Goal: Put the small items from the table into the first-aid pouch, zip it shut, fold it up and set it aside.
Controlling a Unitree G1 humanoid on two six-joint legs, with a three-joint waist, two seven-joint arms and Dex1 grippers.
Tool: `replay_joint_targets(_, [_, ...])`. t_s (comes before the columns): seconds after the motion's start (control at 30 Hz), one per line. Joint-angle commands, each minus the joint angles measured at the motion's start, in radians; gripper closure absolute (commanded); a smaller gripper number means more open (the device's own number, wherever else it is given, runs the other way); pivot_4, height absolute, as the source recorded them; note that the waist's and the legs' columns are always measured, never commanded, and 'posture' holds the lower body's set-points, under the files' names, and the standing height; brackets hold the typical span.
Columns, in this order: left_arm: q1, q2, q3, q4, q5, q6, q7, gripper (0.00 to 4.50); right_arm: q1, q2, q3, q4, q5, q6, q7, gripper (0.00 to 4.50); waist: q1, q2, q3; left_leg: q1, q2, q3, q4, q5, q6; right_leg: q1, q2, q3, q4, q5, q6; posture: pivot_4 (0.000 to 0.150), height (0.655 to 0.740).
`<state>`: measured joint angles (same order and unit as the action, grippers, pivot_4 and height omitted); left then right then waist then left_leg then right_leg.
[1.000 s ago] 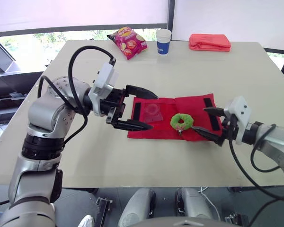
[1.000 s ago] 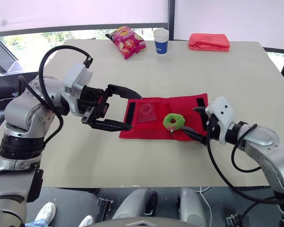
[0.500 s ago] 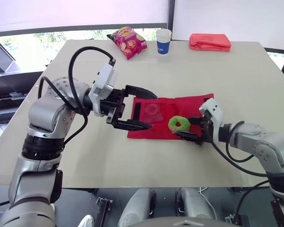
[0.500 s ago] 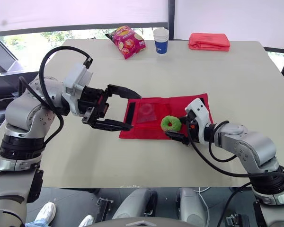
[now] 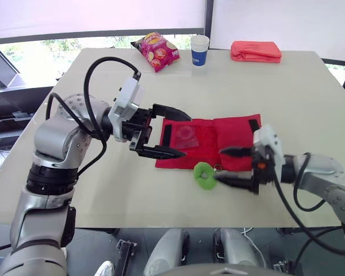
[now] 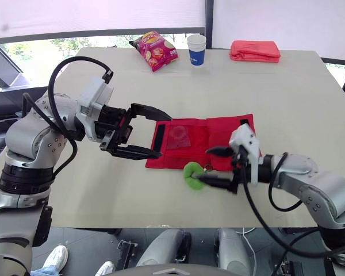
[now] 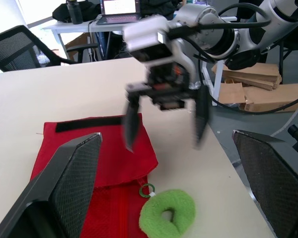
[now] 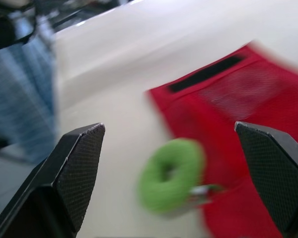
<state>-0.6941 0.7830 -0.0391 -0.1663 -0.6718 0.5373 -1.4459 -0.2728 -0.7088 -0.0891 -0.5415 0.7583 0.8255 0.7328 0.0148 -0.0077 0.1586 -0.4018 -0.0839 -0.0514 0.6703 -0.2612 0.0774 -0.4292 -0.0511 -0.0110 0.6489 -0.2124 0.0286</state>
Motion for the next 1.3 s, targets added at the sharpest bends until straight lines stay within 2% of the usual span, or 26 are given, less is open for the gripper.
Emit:
replay_joint_targets(0.03, [0.001, 0.015, 0.031, -0.031, -0.02, -0.006, -0.011, 0.0, 0.024, -0.026, -0.117, 0.053, -0.017, -0.073, 0.017, 0.03, 0.002, 0.0, 0.0, 0.0, 0.0, 0.0, 0.0, 0.0, 0.0, 0.0, 0.0, 0.0, 0.0, 0.0, 0.0, 0.15, 0.7395])
replay_joint_targets(0.1, [0.01, 0.014, 0.032, -0.029, -0.017, -0.014, -0.015, 0.0, 0.036, -0.039, -0.179, 0.136, -0.043, -0.123, 0.024, 0.03, 0.0, 0.0, 0.0, 0.0, 0.0, 0.0, 0.0, 0.0, 0.0, 0.0, 0.0, 0.0, 0.0, 0.0, 0.0, 0.15, 0.7395])
replay_joint_targets(0.23, [0.014, 0.01, 0.031, -0.029, -0.014, -0.018, -0.013, 0.0, 0.05, -0.066, -0.198, 0.264, -0.118, -0.176, 0.026, 0.03, -0.001, 0.0, 0.0, 0.0, 0.0, 0.0, 0.0, 0.0, 0.0, 0.0, 0.0, 0.0, 0.0, 0.0, 0.0, 0.15, 0.7395])
replay_joint_targets(0.33, [0.015, 0.008, 0.032, -0.029, -0.013, -0.021, -0.013, 0.0, 0.038, -0.043, -0.187, 0.386, -0.149, -0.19, 0.017, 0.03, -0.003, 0.0, 0.0, 0.0, 0.0, 0.001, 0.0, 0.0, 0.0, 0.0, 0.0, 0.0, 0.001, 0.0, 0.0, 0.15, 0.7395])
replay_joint_targets(0.47, [0.015, 0.012, 0.037, -0.03, -0.016, -0.019, -0.013, 0.0, -0.002, 0.047, -0.204, 0.512, -0.159, -0.318, 0.038, 0.03, -0.004, 0.001, 0.001, 0.0, 0.0, 0.001, 0.0, 0.0, 0.0, 0.0, 0.0, 0.001, 0.001, 0.0, 0.0, 0.15, 0.7395])
replay_joint_targets(0.5, [0.015, 0.013, 0.038, -0.03, -0.015, -0.02, -0.013, 0.0, -0.015, 0.067, -0.211, 0.546, -0.167, -0.359, 0.044, 0.53, -0.003, 0.002, 0.001, 0.001, 0.0, 0.001, 0.0, 0.0, 0.0, 0.0, 0.0, 0.001, 0.001, 0.0, 0.0, 0.15, 0.7395])
replay_joint_targets(0.53, [0.015, 0.013, 0.038, -0.03, -0.015, -0.019, -0.013, 0.0, -0.023, 0.079, -0.203, 0.576, -0.183, -0.403, 0.059, 0.53, -0.003, 0.002, 0.001, 0.001, 0.0, 0.001, 0.0, 0.0, 0.0, 0.0, 0.0, 0.001, 0.001, 0.0, 0.0, 0.15, 0.7395])
replay_joint_targets(0.57, [0.014, 0.014, 0.038, -0.029, -0.014, -0.019, -0.013, 0.0, -0.029, 0.089, -0.189, 0.599, -0.201, -0.445, 0.075, 0.78, -0.003, 0.002, 0.001, 0.001, 0.0, 0.001, 0.0, 0.0, 0.0, 0.0, 0.0, 0.001, 0.002, 0.0, 0.0, 0.15, 0.7395])
replay_joint_targets(0.83, [0.013, 0.016, 0.04, -0.031, -0.014, -0.019, -0.011, 0.0, -0.073, 0.125, -0.097, 0.731, -0.291, -0.679, 0.244, 4.24, -0.003, 0.003, 0.001, 0.001, 0.0, 0.001, 0.0, 0.0, 0.0, 0.0, 0.0, 0.001, 0.002, 0.0, 0.0, 0.15, 0.7395])
replay_joint_targets(0.87, [0.011, 0.015, 0.039, -0.034, -0.015, -0.016, -0.008, 0.0, -0.083, 0.127, -0.09, 0.742, -0.292, -0.687, 0.256, 4.38, -0.003, 0.003, 0.001, 0.001, 0.0, 0.001, 0.0, 0.0, 0.0, -0.001, 0.0, 0.001, 0.002, 0.0, 0.0, 0.15, 0.7395])
replay_joint_targets(1.3, [0.017, 0.014, 0.053, -0.063, -0.019, 0.008, 0.043, 0.0, -0.102, 0.148, 0.008, 0.881, -0.411, -0.778, 0.317, 4.38, -0.003, 0.002, 0.001, 0.002, 0.0, 0.001, 0.0, 0.0, -0.001, 0.0, 0.0, 0.001, 0.003, 0.0, 0.0, 0.15, 0.7395])
